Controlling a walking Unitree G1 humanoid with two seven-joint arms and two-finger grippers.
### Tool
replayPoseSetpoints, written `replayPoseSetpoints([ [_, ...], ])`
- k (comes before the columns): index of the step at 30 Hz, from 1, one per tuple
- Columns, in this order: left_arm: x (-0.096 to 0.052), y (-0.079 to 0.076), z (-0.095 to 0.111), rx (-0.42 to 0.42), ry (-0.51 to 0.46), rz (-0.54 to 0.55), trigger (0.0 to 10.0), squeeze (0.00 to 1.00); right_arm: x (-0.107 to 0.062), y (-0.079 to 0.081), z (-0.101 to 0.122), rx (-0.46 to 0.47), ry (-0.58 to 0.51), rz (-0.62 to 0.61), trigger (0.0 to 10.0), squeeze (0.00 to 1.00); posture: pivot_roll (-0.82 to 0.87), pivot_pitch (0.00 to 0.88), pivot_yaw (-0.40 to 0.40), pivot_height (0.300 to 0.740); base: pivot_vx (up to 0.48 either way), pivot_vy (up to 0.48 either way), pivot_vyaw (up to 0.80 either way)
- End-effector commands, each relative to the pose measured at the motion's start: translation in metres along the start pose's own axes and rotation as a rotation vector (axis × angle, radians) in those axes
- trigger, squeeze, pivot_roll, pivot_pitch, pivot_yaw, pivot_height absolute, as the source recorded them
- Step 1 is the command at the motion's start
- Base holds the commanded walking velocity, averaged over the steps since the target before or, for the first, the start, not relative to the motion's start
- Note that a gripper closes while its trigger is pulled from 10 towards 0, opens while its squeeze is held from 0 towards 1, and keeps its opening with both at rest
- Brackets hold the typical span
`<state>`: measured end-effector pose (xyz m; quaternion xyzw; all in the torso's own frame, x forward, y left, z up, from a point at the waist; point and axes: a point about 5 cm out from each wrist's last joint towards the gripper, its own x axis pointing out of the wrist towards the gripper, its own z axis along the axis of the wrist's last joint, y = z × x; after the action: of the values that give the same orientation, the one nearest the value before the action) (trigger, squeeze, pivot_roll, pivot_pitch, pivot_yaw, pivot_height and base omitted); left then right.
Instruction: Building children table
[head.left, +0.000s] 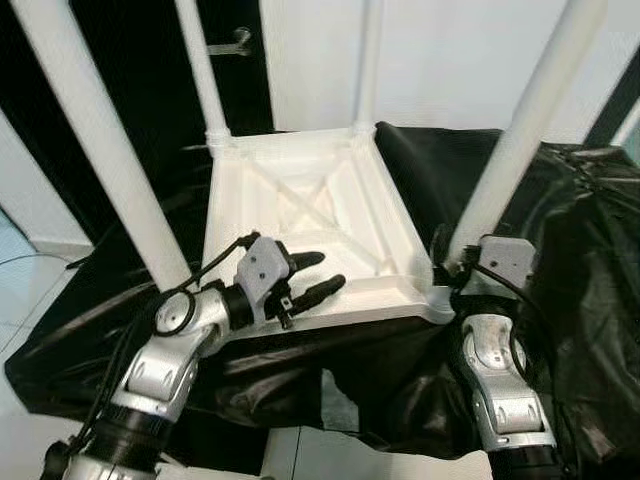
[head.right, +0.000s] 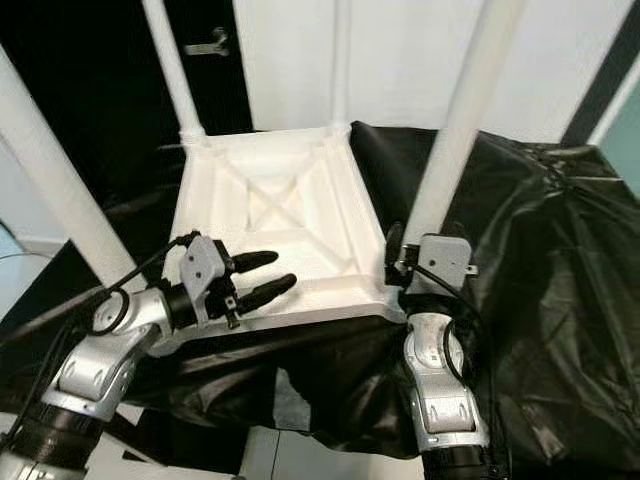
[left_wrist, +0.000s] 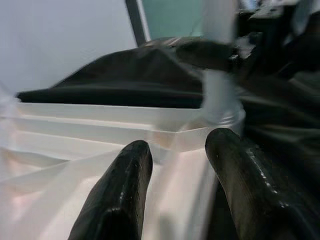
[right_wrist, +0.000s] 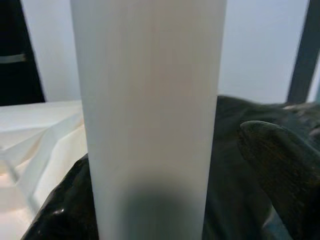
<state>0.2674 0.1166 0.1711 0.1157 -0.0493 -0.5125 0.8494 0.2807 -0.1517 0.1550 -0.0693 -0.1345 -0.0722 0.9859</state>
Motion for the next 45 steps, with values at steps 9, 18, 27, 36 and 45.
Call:
replayPoseSetpoints([
  [9, -0.028, -0.026, -0.002, -0.108, 0.024, -0.025, 10.0, 0.00, -0.004, 0.008, -0.001, 0.032, -0.003, 0.123, 10.0, 0.00, 0.06, 0.000, -0.009, 0.740, 0.000, 0.000, 0.00],
  [18, -0.085, -0.048, -0.014, -0.242, 0.183, -0.110, 10.0, 0.00, -0.012, 0.000, -0.005, 0.021, 0.007, 0.154, 10.0, 0.00, 0.07, 0.000, -0.012, 0.740, 0.000, 0.000, 0.00],
  [27, -0.136, -0.022, -0.022, -0.253, 0.343, 0.047, 10.0, 0.00, -0.013, -0.002, -0.010, 0.020, 0.021, 0.172, 10.0, 0.00, 0.08, 0.000, -0.005, 0.740, 0.000, 0.000, 0.00],
  [36, -0.181, 0.010, -0.030, -0.222, 0.499, 0.201, 10.0, 0.00, -0.022, 0.000, -0.013, 0.034, 0.042, 0.244, 10.0, 0.00, 0.08, 0.000, 0.002, 0.740, 0.000, 0.000, 0.00],
  [45, -0.212, 0.061, -0.038, -0.077, 0.593, 0.444, 10.0, 0.00, -0.038, -0.005, -0.021, 0.022, 0.105, 0.325, 10.0, 0.00, 0.06, 0.000, 0.004, 0.740, 0.000, 0.000, 0.00],
])
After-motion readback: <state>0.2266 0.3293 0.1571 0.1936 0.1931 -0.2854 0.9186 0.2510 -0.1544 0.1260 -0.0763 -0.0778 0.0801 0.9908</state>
